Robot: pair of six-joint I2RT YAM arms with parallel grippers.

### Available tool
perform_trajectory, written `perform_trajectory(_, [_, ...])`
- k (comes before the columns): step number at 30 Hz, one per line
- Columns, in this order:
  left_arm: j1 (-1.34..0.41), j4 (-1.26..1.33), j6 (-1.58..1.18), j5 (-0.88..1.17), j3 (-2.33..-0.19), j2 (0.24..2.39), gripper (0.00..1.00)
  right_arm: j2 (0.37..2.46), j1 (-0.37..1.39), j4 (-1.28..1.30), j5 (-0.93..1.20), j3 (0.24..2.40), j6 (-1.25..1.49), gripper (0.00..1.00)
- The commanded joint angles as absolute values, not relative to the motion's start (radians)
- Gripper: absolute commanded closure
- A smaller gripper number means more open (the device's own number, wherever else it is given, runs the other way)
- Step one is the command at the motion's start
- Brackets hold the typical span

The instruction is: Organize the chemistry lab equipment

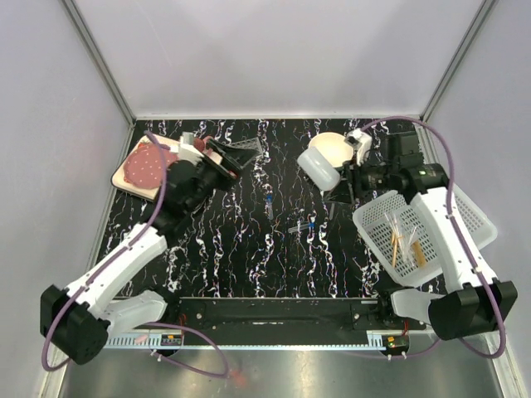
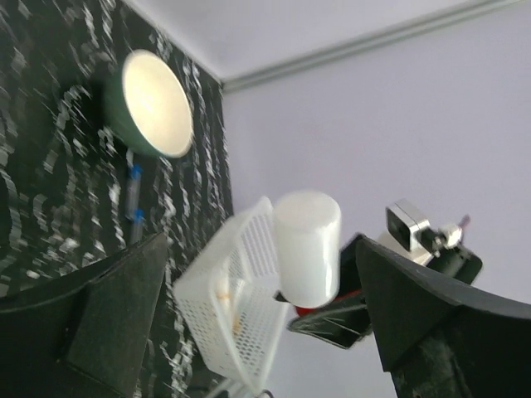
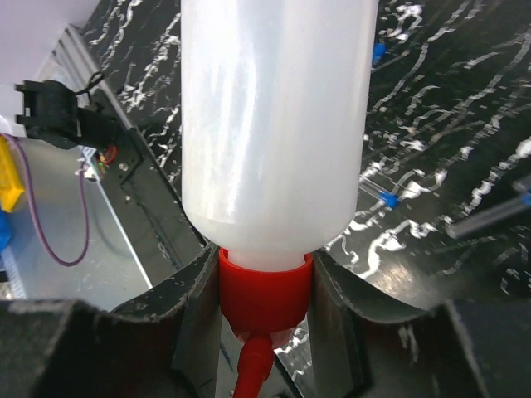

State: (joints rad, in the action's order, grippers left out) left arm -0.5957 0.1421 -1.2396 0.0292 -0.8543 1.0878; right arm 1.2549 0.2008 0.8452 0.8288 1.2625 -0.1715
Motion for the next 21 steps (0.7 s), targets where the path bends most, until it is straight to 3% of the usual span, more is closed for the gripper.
perform_trajectory(1, [-0.468, -0.038, -1.022, 0.201, -0.861, 0.982, 0.01, 1.148, 0.121, 0.963, 0.832, 1.293, -0.327, 0.92])
perform_trajectory(10, [-0.255, -0.204, -0.881, 0.443, -0.832, 0.905, 0.01, 1.046, -0.090, 1.090, 0.711, 1.341, -0.440, 0.94])
perform_trajectory(21, [-0.225, -0.262, -0.822, 0.537, -0.787, 0.877, 0.01, 1.012, -0.255, 1.198, 0.563, 1.332, -0.505, 0.97])
